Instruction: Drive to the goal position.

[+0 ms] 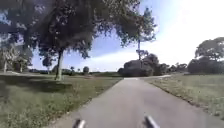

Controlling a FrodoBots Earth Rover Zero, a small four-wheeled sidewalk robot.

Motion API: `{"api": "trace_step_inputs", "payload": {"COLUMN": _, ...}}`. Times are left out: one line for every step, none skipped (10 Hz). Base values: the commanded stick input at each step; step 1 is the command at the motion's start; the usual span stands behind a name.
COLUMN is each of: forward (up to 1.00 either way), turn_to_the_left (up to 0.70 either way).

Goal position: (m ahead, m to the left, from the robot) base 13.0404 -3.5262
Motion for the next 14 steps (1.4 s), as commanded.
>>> {"api": "trace_step_inputs", "payload": {"forward": 0.7, "turn_to_the_left": 0.0}}
{"api": "trace_step_inputs", "payload": {"forward": 0.7, "turn_to_the_left": 0.0}}
{"api": "trace_step_inputs", "payload": {"forward": 0.7, "turn_to_the_left": 0.0}}
{"api": "trace_step_inputs", "payload": {"forward": 0.7, "turn_to_the_left": 0.0}}
{"api": "trace_step_inputs", "payload": {"forward": 0.7, "turn_to_the_left": 0.0}}
{"api": "trace_step_inputs", "payload": {"forward": 0.7, "turn_to_the_left": 0.0}}
{"api": "trace_step_inputs", "payload": {"forward": 0.7, "turn_to_the_left": 0.0}}
{"api": "trace_step_inputs", "payload": {"forward": 0.7, "turn_to_the_left": 0.0}}
{"api": "trace_step_inputs", "payload": {"forward": 0.7, "turn_to_the_left": 0.0}}
{"api": "trace_step_inputs", "payload": {"forward": 0.7, "turn_to_the_left": 0.0}}
{"api": "trace_step_inputs", "payload": {"forward": 0.7, "turn_to_the_left": 0.0}}
{"api": "trace_step_inputs", "payload": {"forward": 0.7, "turn_to_the_left": 0.0}}
{"api": "trace_step_inputs", "payload": {"forward": 0.7, "turn_to_the_left": 0.0}}
{"api": "trace_step_inputs", "payload": {"forward": 0.7, "turn_to_the_left": 0.0}}
